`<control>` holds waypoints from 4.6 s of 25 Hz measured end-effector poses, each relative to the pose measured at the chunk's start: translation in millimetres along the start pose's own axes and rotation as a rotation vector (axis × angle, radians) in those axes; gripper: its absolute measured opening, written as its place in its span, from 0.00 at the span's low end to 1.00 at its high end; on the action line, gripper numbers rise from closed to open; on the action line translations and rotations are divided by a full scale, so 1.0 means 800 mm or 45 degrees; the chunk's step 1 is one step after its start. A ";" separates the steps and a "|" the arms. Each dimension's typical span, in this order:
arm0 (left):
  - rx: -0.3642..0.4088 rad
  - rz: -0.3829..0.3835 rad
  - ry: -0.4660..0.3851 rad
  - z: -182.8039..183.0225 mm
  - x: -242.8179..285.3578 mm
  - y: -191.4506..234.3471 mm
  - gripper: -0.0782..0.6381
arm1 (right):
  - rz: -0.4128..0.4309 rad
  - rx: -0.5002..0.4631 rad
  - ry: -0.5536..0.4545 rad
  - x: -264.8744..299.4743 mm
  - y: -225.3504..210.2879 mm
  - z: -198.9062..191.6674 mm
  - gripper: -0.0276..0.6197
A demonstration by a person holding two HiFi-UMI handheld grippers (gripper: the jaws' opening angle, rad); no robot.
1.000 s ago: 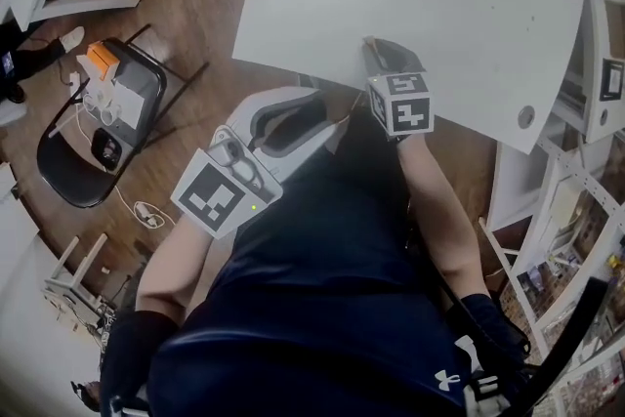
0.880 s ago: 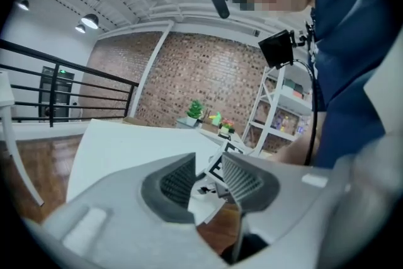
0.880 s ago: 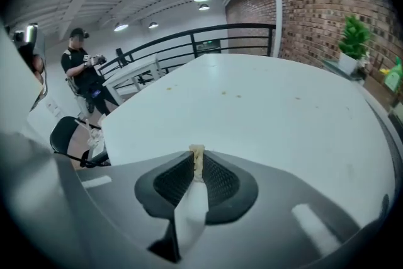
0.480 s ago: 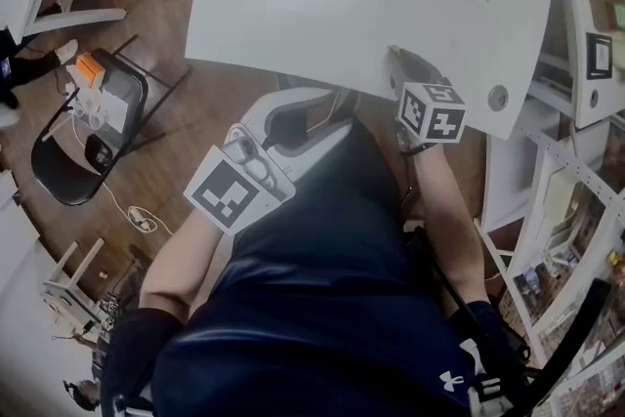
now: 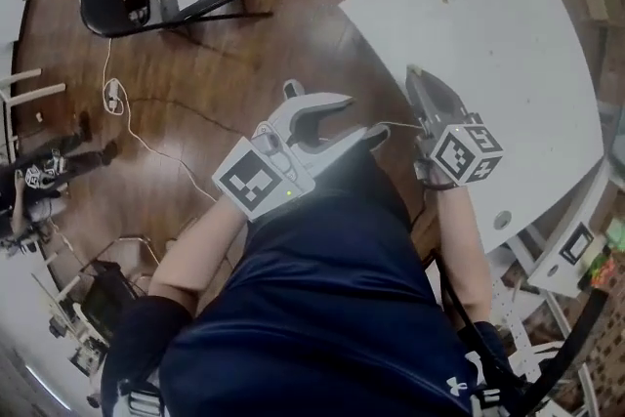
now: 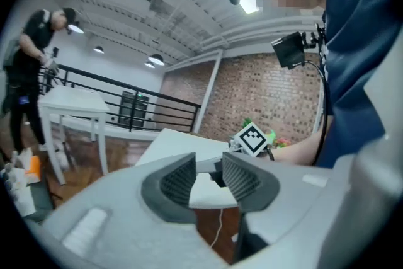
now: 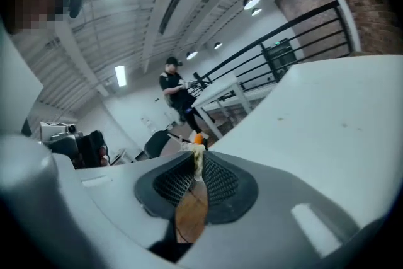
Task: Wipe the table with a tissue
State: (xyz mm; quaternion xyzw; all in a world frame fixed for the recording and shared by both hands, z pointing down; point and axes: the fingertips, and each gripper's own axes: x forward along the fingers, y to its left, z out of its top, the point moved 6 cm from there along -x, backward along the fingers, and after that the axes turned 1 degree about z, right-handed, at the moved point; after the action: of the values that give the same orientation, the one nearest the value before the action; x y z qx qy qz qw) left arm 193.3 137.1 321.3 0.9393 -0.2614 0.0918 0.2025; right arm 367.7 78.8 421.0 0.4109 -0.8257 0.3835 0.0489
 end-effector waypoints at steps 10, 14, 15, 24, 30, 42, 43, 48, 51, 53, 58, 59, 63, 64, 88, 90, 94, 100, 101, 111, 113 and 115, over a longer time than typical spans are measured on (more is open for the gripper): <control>-0.197 0.654 -0.359 -0.026 -0.323 0.197 0.29 | 0.578 -0.364 0.297 0.341 0.314 -0.001 0.12; -0.212 0.942 -0.472 -0.021 -0.487 0.261 0.29 | 0.799 -0.465 0.373 0.470 0.477 -0.011 0.12; -0.223 1.026 -0.503 -0.023 -0.525 0.276 0.29 | 0.852 -0.479 0.395 0.497 0.513 -0.015 0.12; -0.399 1.573 -0.758 -0.045 -0.725 0.377 0.28 | 1.295 -0.545 0.638 0.707 0.732 -0.073 0.12; -0.384 1.839 -0.856 -0.012 -0.808 0.445 0.27 | 1.490 -0.644 0.693 0.835 0.857 -0.070 0.12; -0.375 1.697 -0.862 -0.007 -0.931 0.638 0.27 | 1.146 -0.804 0.552 1.058 0.891 -0.012 0.12; -0.360 1.681 -0.851 -0.013 -0.960 0.663 0.27 | 1.099 -0.828 0.548 1.081 0.903 -0.012 0.12; -0.432 1.498 -0.743 -0.018 -1.049 0.779 0.27 | 0.818 -0.832 0.615 1.172 0.929 -0.024 0.12; -0.534 1.425 -0.737 -0.032 -1.071 0.827 0.27 | 0.685 -0.829 0.682 1.203 0.909 -0.039 0.12; -0.598 1.413 -0.735 -0.042 -1.085 0.849 0.27 | 0.607 -0.843 0.737 1.222 0.897 -0.053 0.12; -0.662 1.404 -0.766 -0.059 -1.112 0.872 0.27 | 0.387 -0.882 0.874 1.259 0.853 -0.090 0.24; -0.675 1.407 -0.771 -0.062 -1.118 0.872 0.26 | 0.362 -0.874 0.892 1.262 0.850 -0.096 0.28; -0.756 1.412 -0.779 -0.085 -1.132 0.876 0.26 | 0.307 -0.840 0.938 1.276 0.846 -0.111 0.30; -0.771 1.409 -0.778 -0.091 -1.134 0.880 0.26 | 0.304 -0.828 0.936 1.279 0.849 -0.112 0.29; -0.414 0.842 -0.488 0.035 -0.921 0.927 0.26 | -0.133 -0.409 0.135 1.029 0.610 0.134 0.14; -0.393 0.861 -0.466 0.048 -0.882 0.907 0.26 | -0.145 -0.376 0.104 0.997 0.562 0.150 0.14; -0.382 0.921 -0.460 0.071 -0.802 0.868 0.26 | -0.025 -0.354 0.099 0.959 0.505 0.162 0.10; -0.296 0.881 -0.457 0.131 -0.674 0.802 0.26 | 0.225 -0.428 0.027 0.888 0.496 0.197 0.08; -0.274 0.848 -0.448 0.142 -0.659 0.792 0.26 | 0.242 -0.446 -0.007 0.873 0.499 0.204 0.08; -0.135 0.399 -0.389 0.177 -0.551 0.738 0.25 | 0.027 -0.591 -0.307 0.724 0.512 0.228 0.08; -0.119 0.306 -0.369 0.165 -0.539 0.723 0.25 | -0.053 -0.598 -0.336 0.688 0.510 0.212 0.08; -0.107 0.196 -0.353 0.157 -0.523 0.703 0.25 | -0.165 -0.598 -0.363 0.645 0.503 0.195 0.07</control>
State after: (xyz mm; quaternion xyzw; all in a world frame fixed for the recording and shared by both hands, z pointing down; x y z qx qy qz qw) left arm -449.9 -166.5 278.6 0.9109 -0.3615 -0.0344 0.1959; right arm -223.1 -208.7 277.1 0.4900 -0.8625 0.1160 0.0504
